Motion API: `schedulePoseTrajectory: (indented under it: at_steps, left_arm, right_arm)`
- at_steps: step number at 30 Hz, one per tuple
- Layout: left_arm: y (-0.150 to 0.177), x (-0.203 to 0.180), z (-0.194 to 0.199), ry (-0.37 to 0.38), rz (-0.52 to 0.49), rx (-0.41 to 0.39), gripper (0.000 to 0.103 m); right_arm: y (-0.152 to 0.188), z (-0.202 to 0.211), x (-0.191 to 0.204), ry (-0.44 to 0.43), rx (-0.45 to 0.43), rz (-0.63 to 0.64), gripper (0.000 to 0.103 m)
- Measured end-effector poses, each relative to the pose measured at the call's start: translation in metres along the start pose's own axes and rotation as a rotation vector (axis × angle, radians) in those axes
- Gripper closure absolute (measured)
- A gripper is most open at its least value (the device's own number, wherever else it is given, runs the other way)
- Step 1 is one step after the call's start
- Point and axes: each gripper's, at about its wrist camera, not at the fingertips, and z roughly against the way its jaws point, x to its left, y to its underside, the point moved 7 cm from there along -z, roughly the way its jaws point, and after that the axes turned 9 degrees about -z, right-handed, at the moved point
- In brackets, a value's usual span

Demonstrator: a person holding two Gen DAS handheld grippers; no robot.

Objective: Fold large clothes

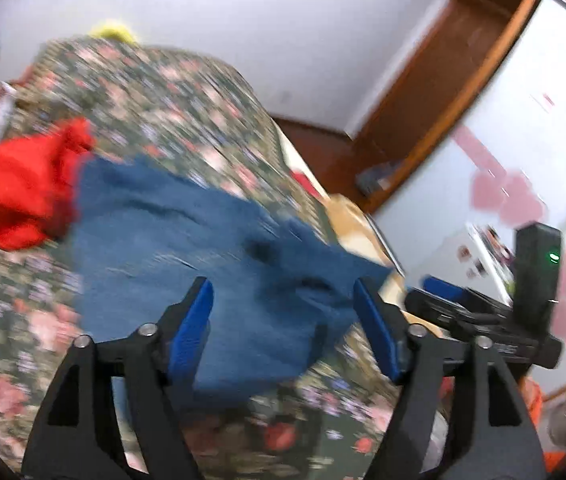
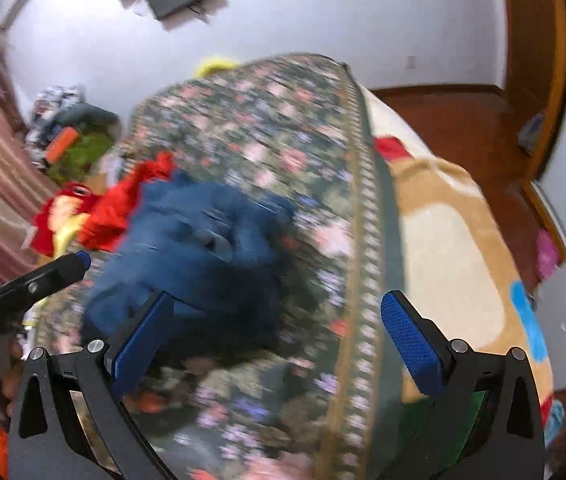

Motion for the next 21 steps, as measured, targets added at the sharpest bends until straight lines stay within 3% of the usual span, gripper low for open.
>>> schedulePoseTrajectory:
  at_steps: [1,3,6,9,13,16,20,21]
  left_arm:
    - [-0.003,0.012,0.009,-0.061,-0.008,-0.023,0.019]
    - [-0.004,0.036,0.017,-0.178,-0.015,-0.026,0.017]
    - [0.006,0.065,0.017,-0.258,-0.006,0.015,0.017]
    - [0.028,0.075,0.010,-0.253,0.000,0.077,0.017]
    - [0.057,0.079,-0.016,-0.223,-0.027,0.191,0.015]
    - [0.071,0.083,-0.023,-0.214,-0.013,0.194,0.006]
    - [0.077,0.088,-0.023,-0.194,0.009,0.199,0.005]
    - [0.079,0.087,-0.024,-0.199,0.004,0.202,0.000]
  right_arm:
    - [-0.004,0.000,0.008,-0.032,0.000,0.003,0.000]
    - [-0.009,-0.005,0.022,-0.050,0.001,0.014,0.000]
    - [-0.012,-0.018,0.039,-0.063,0.018,0.037,0.000]
    - [-0.007,-0.039,0.056,-0.091,0.069,0.065,0.000]
    - [0.002,-0.066,0.062,-0.064,0.143,0.114,0.000]
    - [0.007,-0.078,0.053,-0.038,0.186,0.113,0.000]
    - [0.009,-0.079,0.025,0.004,0.182,0.092,0.000]
    - [0.010,-0.079,0.019,-0.010,0.193,0.076,0.000]
